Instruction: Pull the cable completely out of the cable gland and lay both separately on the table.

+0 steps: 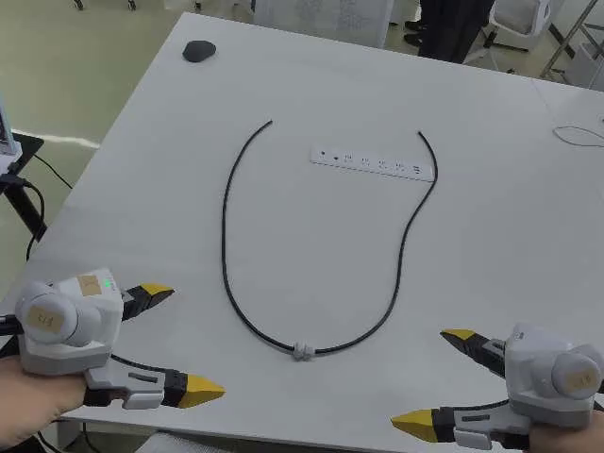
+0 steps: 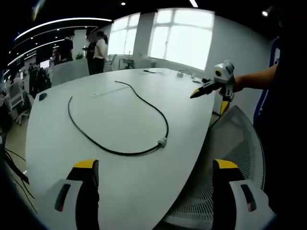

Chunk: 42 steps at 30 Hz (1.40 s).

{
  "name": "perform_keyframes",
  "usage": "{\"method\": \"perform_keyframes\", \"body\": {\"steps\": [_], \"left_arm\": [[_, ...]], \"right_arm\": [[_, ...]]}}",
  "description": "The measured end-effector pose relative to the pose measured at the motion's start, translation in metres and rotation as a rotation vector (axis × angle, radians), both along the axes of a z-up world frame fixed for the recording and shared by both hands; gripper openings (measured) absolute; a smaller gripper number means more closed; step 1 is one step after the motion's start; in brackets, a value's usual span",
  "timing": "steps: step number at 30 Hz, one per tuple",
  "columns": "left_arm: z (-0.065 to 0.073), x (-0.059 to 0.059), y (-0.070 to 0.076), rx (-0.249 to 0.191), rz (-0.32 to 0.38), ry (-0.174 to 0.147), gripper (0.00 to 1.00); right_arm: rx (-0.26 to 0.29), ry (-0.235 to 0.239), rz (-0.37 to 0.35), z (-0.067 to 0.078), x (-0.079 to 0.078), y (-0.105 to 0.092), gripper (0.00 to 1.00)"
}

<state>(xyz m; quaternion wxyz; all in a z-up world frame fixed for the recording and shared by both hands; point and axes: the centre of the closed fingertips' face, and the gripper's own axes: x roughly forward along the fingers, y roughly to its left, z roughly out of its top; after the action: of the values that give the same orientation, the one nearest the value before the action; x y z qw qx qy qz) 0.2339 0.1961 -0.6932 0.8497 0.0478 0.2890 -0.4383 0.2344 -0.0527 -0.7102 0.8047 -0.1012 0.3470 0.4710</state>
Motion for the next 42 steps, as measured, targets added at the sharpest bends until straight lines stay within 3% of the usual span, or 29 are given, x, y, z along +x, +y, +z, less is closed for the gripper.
{"method": "perform_keyframes", "body": {"steps": [17,25,28,35,38,40,42], "left_arm": [[-0.004,0.002,0.002,0.025,-0.016,-0.001,0.97],[-0.003,0.006,0.006,0.039,0.024,-0.016,0.98],[-0.003,0.005,0.008,0.036,0.038,0.001,0.97],[-0.005,0.007,0.004,0.033,0.046,0.005,0.98],[-0.008,0.006,0.001,0.045,0.047,0.031,0.98],[-0.007,0.007,0.0,0.041,0.044,0.014,0.98],[-0.008,0.007,-0.001,0.03,0.056,0.031,0.97]], "right_arm": [[-0.009,-0.005,0.008,0.0,0.006,0.0,0.97],[-0.01,0.0,0.036,-0.005,0.01,0.011,0.97],[0.002,0.001,0.045,-0.005,0.014,0.016,0.97],[-0.01,0.001,0.099,-0.009,0.021,0.026,0.94],[-0.009,0.0,0.115,-0.01,0.025,0.032,0.94],[-0.012,-0.001,0.128,-0.011,0.027,0.035,0.93],[-0.02,-0.002,0.143,-0.011,0.029,0.039,0.92]]}}
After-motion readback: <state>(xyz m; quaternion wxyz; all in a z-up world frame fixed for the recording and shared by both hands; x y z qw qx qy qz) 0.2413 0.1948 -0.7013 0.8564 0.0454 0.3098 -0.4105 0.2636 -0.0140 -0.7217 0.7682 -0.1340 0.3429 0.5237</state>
